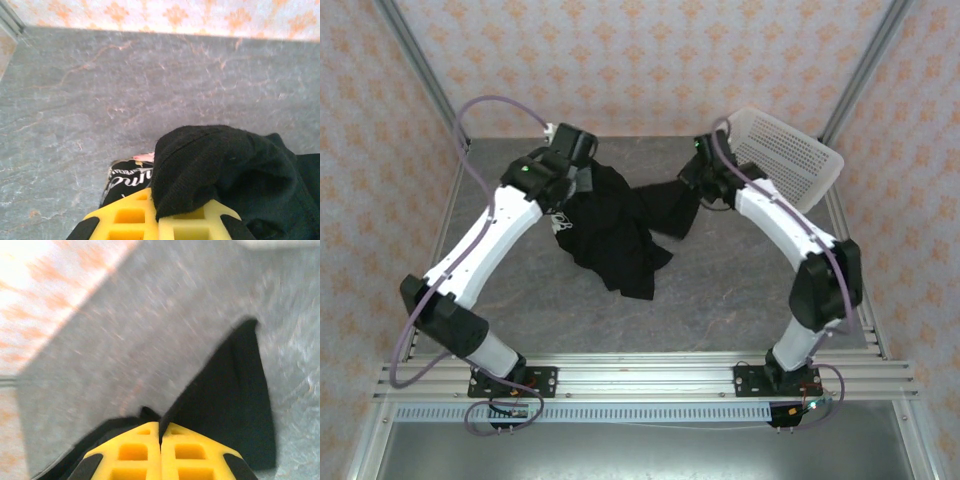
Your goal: Fold and stack the t-shirts
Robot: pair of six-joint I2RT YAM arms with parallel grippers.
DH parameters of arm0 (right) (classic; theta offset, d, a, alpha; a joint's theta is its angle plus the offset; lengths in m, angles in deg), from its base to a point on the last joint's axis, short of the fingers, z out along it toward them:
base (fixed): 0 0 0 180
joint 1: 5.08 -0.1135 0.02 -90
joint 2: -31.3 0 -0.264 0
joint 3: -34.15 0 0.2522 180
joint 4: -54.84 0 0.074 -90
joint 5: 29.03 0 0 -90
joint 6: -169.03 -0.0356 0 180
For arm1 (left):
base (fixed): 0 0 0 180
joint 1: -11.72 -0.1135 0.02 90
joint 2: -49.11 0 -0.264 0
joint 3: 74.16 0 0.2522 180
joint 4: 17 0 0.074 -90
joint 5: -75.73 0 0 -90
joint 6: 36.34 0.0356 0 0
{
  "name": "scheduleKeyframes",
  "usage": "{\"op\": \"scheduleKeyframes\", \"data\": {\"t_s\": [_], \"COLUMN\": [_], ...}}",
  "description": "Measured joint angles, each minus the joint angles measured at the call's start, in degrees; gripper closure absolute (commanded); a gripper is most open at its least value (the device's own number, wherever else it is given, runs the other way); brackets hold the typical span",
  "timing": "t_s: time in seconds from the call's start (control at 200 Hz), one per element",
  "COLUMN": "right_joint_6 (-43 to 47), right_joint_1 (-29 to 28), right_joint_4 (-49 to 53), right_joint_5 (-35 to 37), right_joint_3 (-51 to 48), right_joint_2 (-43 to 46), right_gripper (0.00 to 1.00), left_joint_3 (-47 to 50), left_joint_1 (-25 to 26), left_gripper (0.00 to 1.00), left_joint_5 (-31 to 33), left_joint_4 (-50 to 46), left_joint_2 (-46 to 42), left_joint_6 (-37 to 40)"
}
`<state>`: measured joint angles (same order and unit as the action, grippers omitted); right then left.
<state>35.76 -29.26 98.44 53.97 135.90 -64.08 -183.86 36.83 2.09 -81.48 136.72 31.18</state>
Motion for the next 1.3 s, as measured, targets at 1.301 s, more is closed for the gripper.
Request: {"op": "scheduleKeyframes", "data": {"t_s": [1.301], "right_joint_6": [20.1], "right_joint_1": [5.6], "right_joint_4": [9.1], "right_joint_5": [2.8], "right_joint_3": [51.1], "right_joint_2": [-7.6], "right_gripper": [1.0], "left_joint_3": [-3.2], "left_joint_1": [-10.3], "left_gripper": [1.0], "left_joint_5": [-30.6], "left_joint_4": [2.4], "left_joint_2": [-6.1], "left_joint_6": [-16.7]}}
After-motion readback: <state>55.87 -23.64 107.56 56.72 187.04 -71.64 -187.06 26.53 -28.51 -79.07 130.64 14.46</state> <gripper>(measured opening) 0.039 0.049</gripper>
